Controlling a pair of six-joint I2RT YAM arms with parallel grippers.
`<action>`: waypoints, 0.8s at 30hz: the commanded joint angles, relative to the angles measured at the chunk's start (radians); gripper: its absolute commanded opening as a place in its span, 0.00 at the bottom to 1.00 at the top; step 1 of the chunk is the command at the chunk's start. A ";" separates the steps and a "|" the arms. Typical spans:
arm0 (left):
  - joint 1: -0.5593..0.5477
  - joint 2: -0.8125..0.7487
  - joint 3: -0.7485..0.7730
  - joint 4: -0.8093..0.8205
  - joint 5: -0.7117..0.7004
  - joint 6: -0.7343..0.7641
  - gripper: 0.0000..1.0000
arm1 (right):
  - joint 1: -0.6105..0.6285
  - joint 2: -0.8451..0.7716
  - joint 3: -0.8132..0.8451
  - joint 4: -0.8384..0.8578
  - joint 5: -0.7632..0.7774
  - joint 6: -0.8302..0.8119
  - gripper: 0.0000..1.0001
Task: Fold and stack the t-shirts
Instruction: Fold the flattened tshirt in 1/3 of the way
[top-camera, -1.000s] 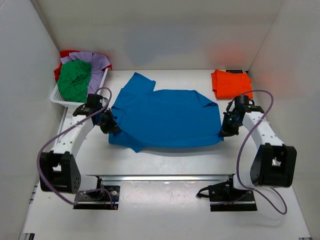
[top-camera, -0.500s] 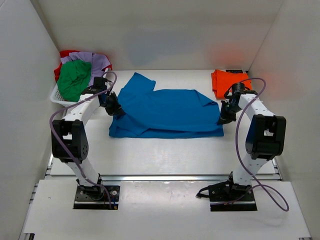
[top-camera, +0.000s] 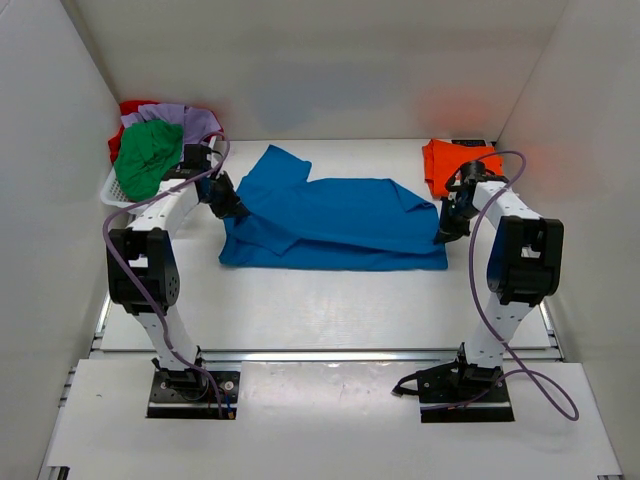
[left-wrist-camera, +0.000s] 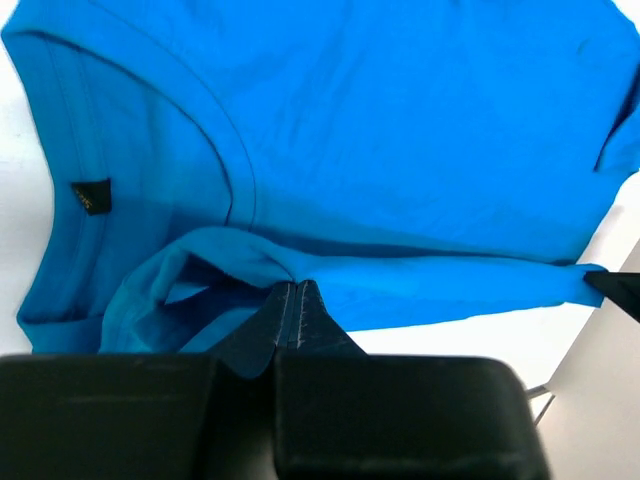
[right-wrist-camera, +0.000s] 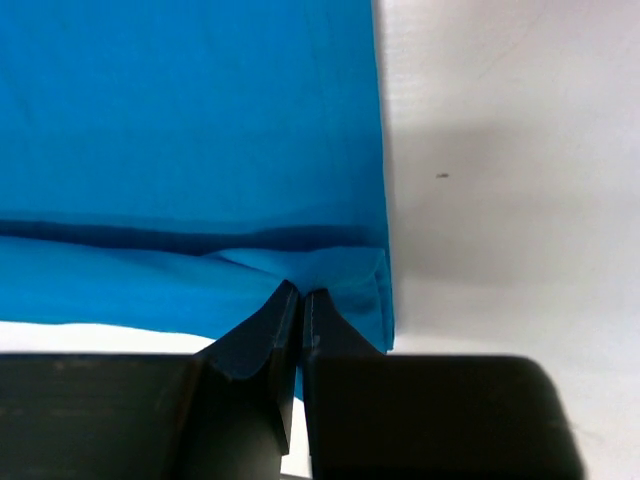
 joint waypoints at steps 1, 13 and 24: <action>0.011 -0.023 0.024 0.041 0.015 -0.007 0.00 | -0.012 -0.004 0.022 0.044 0.034 -0.015 0.00; 0.026 -0.035 -0.037 0.094 0.002 -0.039 0.56 | 0.017 -0.061 0.010 0.092 0.132 -0.041 0.49; 0.011 -0.014 0.019 0.113 0.020 -0.063 0.61 | 0.063 0.002 0.162 0.149 0.154 -0.021 0.49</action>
